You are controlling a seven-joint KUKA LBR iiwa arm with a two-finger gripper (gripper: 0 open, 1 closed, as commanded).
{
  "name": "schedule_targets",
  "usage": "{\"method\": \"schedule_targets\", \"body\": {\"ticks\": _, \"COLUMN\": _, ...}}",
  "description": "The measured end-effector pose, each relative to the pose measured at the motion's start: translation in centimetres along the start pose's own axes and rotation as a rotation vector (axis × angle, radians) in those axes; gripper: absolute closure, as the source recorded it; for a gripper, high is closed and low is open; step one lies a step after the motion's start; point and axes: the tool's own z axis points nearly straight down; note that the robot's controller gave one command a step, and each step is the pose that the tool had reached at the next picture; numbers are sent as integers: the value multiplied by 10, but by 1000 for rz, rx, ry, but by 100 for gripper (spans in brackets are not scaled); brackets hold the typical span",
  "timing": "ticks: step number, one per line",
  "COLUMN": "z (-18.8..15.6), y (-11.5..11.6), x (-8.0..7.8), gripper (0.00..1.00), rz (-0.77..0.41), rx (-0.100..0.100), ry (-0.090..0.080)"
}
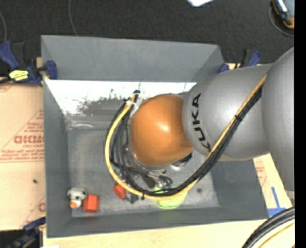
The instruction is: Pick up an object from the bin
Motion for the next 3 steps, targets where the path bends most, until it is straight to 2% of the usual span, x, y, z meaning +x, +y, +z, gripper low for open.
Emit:
{"method": "schedule_targets", "body": {"ticks": 1, "z": -27, "y": -37, "x": -6, "gripper": 100, "rz": 191, "rx": 1, "ry": -8}}
{"method": "schedule_targets", "body": {"ticks": 2, "z": -4, "y": -57, "x": 6, "gripper": 100, "rz": 20, "rx": 1, "ry": -2}}
{"method": "schedule_targets", "body": {"ticks": 3, "z": -68, "y": -51, "x": 6, "gripper": 100, "rz": 89, "rx": -1, "ry": -1}}
